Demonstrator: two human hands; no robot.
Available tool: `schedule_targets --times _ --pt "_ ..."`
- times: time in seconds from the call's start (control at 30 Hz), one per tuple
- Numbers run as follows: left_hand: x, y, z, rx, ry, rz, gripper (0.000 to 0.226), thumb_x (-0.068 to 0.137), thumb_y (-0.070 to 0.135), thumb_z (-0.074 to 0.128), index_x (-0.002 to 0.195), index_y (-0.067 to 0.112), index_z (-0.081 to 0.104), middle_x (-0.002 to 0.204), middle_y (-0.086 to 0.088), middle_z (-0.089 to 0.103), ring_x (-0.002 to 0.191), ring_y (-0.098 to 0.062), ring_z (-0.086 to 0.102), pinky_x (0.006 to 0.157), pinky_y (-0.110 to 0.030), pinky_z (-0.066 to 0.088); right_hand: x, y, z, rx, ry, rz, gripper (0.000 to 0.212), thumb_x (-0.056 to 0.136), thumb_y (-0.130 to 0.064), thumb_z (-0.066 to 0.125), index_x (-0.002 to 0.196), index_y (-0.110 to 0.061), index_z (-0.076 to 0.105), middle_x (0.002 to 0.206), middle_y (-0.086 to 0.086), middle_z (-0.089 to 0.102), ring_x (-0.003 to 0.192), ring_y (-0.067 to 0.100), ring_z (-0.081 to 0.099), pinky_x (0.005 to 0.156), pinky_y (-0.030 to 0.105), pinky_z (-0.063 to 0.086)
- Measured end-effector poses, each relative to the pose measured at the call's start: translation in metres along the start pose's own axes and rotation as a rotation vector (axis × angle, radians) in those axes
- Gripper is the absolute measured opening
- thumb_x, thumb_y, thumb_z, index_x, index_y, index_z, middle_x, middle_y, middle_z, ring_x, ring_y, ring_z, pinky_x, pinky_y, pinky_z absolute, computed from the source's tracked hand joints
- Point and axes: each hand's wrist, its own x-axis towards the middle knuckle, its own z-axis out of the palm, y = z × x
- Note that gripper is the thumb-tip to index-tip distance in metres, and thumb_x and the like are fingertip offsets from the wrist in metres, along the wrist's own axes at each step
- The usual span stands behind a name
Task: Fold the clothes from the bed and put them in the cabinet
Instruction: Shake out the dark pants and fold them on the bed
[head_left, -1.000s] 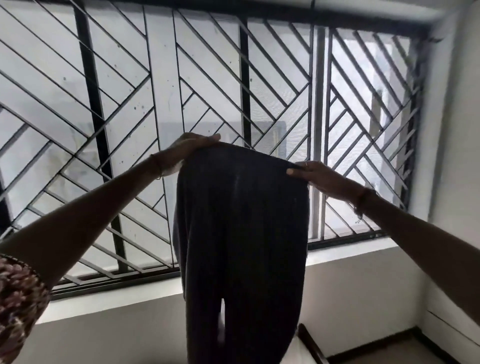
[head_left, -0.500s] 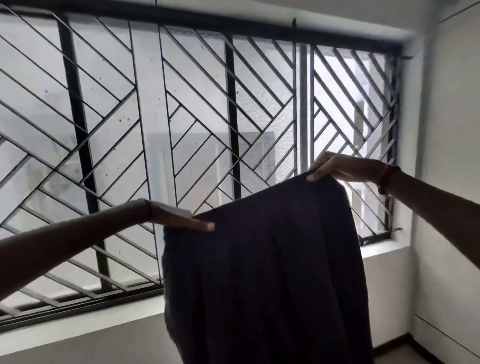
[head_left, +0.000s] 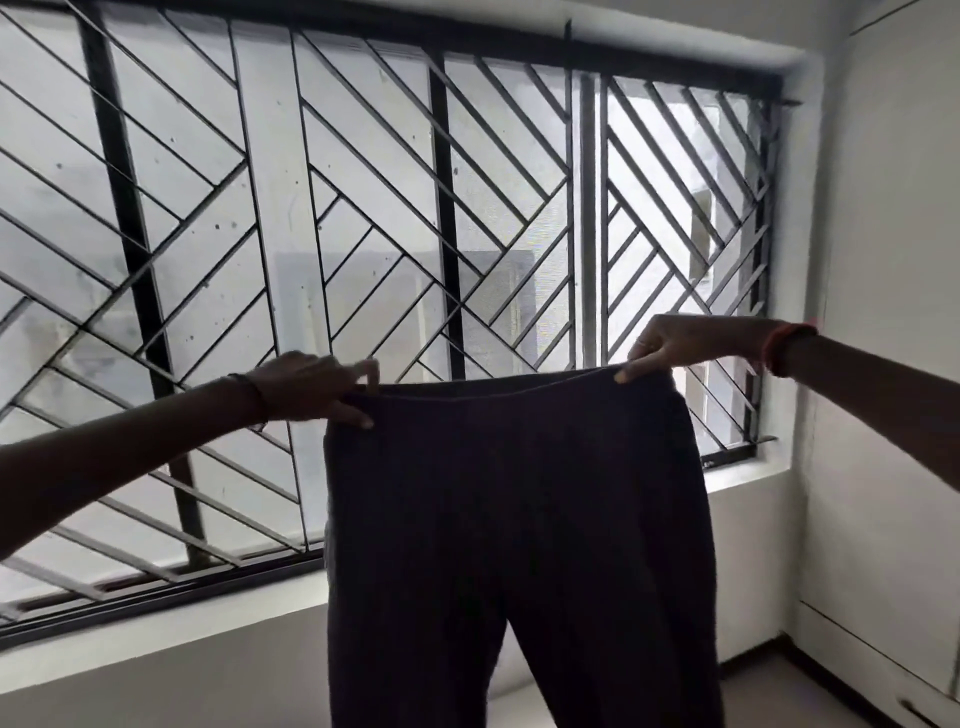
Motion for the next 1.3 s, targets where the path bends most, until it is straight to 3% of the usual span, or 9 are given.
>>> schedule_targets --times 0.17,0.4,0.5,0.73,0.97,1.03,1.13,1.2,1.3 --pt "0.017 -0.005 -0.013 0.255 0.219 -0.172 0.066 0.085 0.062 0.050 0.136 0.023 0.037 0.115 -0.008 0.063 0.106 -0.027 0.062 0.076 -0.033 0.046 0.009 -0.006 -0.007 -0.318 0.169 -0.037 0.021 0.075 -0.044 0.073 0.070 -0.030 0.059 0.064 -0.009 0.058 0.065 0.012 0.053 0.069 0.032 0.041" --pt "0.018 -0.009 -0.023 0.240 0.319 -0.278 0.053 0.091 0.044 0.054 0.128 0.011 0.037 0.110 -0.014 0.065 0.099 -0.032 0.064 0.072 -0.035 0.047 0.014 -0.017 -0.002 -0.522 0.336 0.029 0.045 0.082 -0.047 0.066 0.120 -0.026 0.053 0.083 -0.008 0.063 0.090 0.019 0.058 0.095 0.041 0.031" --pt "0.018 -0.009 -0.020 0.226 0.307 -0.309 0.052 0.091 0.042 0.055 0.131 0.014 0.037 0.111 -0.014 0.065 0.101 -0.033 0.063 0.072 -0.034 0.043 0.020 -0.027 0.007 -0.745 0.366 0.072 0.036 0.088 -0.044 0.059 0.117 -0.023 0.059 0.109 0.001 0.066 0.110 0.023 0.057 0.099 0.043 0.026" --pt "0.021 -0.012 -0.021 0.250 0.220 -0.304 0.026 0.086 0.045 0.055 0.105 0.031 0.063 0.105 0.003 0.066 0.114 -0.021 0.049 0.097 -0.039 0.026 0.039 -0.035 0.043 -0.860 0.543 0.156 0.022 0.081 -0.027 0.056 0.101 -0.019 0.059 0.096 0.006 0.068 0.096 0.024 0.063 0.099 0.047 0.025" --pt "0.014 -0.011 -0.005 0.421 0.134 -0.205 0.037 0.085 0.054 0.052 0.115 0.034 0.061 0.130 0.000 0.039 0.127 -0.018 0.035 0.109 -0.062 0.008 0.049 -0.033 0.070 -0.872 0.702 0.167 0.037 0.077 -0.015 0.053 0.113 -0.012 0.062 0.105 0.011 0.063 0.107 0.029 0.054 0.090 0.044 0.033" --pt "0.013 -0.017 0.002 0.278 0.121 -0.200 0.032 0.088 0.050 0.051 0.109 0.028 0.059 0.126 0.003 0.047 0.125 -0.018 0.041 0.108 -0.065 0.003 0.048 -0.031 0.072 -0.863 0.713 0.149 0.044 0.076 -0.027 0.047 0.112 -0.009 0.063 0.103 0.014 0.063 0.104 0.031 0.054 0.087 0.045 0.036" --pt "0.007 -0.026 0.011 -0.255 0.150 -0.270 0.018 0.089 0.037 0.057 0.092 0.021 0.049 0.097 -0.003 0.060 0.099 -0.024 0.054 0.095 -0.044 0.032 0.041 -0.027 0.072 -0.822 0.648 0.105 0.066 0.073 -0.047 0.029 0.110 -0.005 0.063 0.102 0.017 0.064 0.100 0.033 0.057 0.084 0.046 0.038" --pt "0.005 -0.033 0.022 -0.591 0.225 -0.282 0.018 0.086 0.022 0.066 0.086 0.015 0.049 0.081 -0.004 0.057 0.083 -0.023 0.051 0.068 -0.029 0.038 0.038 -0.026 0.075 -0.839 0.610 0.085 0.065 0.081 -0.054 0.040 0.118 -0.005 0.059 0.111 0.017 0.062 0.106 0.032 0.055 0.087 0.046 0.036" --pt "0.003 -0.033 0.035 -0.952 0.343 -0.292 0.020 0.082 0.005 0.070 0.094 0.006 0.056 0.082 -0.004 0.058 0.080 -0.017 0.054 0.062 -0.018 0.041 0.040 -0.025 0.079 -0.772 0.601 0.078 0.056 0.088 -0.048 0.054 0.128 -0.009 0.053 0.125 0.015 0.052 0.120 0.030 0.044 0.093 0.044 0.031"
